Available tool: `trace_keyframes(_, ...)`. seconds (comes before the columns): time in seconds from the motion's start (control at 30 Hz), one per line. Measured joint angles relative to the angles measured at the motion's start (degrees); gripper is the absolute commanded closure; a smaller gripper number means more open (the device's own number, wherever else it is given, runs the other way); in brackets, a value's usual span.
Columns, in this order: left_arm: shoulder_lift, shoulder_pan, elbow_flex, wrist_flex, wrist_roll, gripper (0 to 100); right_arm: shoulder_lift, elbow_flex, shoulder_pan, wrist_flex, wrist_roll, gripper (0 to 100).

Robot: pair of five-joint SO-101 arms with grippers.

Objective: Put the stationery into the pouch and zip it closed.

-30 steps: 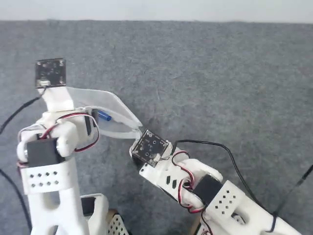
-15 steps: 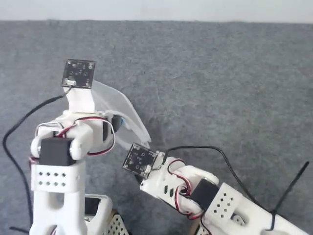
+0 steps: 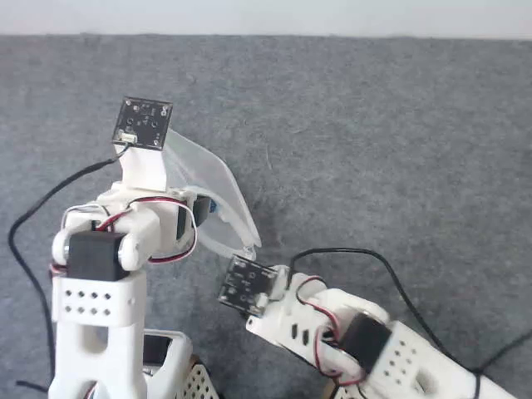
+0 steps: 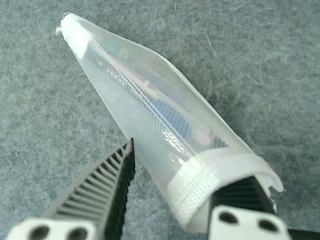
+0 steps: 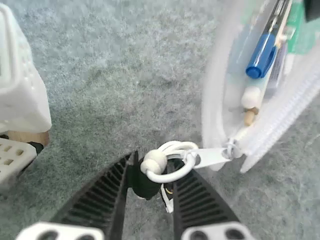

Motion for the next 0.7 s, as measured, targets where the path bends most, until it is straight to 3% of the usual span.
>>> trace_keyframes(0.33,0.1,7.0,-2.4,0.5,-4.1,76,-11.6,2.9,-1.8,3.7,3.4,99.2)
trace_keyframes(0.5,0.1,7.7,-4.3,1.3,-6.2,70,-13.5,3.2,-2.7,4.3,4.4,99.2)
trace_keyframes(0.7,0.1,8.3,-7.8,3.0,-6.8,69,-13.7,3.2,-2.8,4.3,4.7,99.2)
